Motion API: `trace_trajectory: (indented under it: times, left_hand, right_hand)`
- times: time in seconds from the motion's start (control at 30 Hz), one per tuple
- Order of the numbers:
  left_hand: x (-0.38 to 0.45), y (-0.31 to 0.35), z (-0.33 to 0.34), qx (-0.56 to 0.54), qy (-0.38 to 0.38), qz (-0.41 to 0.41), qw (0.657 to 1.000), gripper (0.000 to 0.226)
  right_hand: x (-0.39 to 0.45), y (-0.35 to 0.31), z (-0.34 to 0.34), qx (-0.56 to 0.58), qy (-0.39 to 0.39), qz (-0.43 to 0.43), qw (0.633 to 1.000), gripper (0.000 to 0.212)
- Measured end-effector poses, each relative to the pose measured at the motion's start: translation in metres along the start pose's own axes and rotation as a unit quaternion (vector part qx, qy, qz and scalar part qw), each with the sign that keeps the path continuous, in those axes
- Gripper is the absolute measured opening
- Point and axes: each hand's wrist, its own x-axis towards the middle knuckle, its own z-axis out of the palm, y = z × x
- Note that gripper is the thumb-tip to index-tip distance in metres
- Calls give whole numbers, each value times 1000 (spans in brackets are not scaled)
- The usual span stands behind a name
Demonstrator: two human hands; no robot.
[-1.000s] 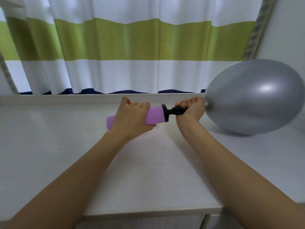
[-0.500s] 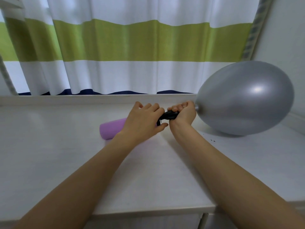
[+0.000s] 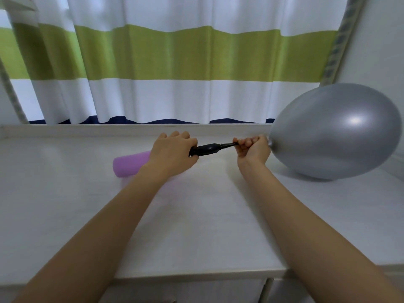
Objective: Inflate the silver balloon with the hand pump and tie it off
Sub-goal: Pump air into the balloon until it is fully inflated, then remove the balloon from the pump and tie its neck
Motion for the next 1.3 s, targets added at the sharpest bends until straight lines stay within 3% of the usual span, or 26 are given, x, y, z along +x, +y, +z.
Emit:
trace_trajectory:
  times: [0.13,0.27,0.4,0.5,0.57,0.8,1.03,1.1,1.2,1.3]
  left_hand:
    - [11,-3,-7,18,-47,-43,998,16]
    - [36,-9,-21,-49,-81,-141,986,6]
    - [56,-16,-28,-164,-200,-262,930,13]
    - [54,-22,-24,-269,-284,-319,863,17]
    - [49,-25,-17,-287,-313,-343,838,19]
    - [43,-27,-2,-299,-341,-350,820,25]
    - [41,-30,2,-272,-298,-345,848,36]
    - [40,-31,3,-207,-254,-318,890,40]
    - [39,-25,-4,-86,-116,-196,970,35]
    - [41,-10,-23,-74,32,0,997,33]
  right_hand:
    - [4,-2,-6,-1,19,8,1000,32]
    - [3,1,-9,-38,13,25,999,34]
    - [0,6,-7,-49,-20,58,997,34]
    - [-1,8,-6,-57,-34,76,995,33]
    - [-1,9,-6,-65,-41,85,993,34]
    - [-4,13,-4,-84,-73,131,985,37]
    - [-9,9,0,-121,-127,236,956,47]
    - [-9,2,1,-136,-135,275,942,51]
    - [-9,-11,4,-159,-149,308,926,54]
    - [-10,-22,11,-205,-178,338,901,57]
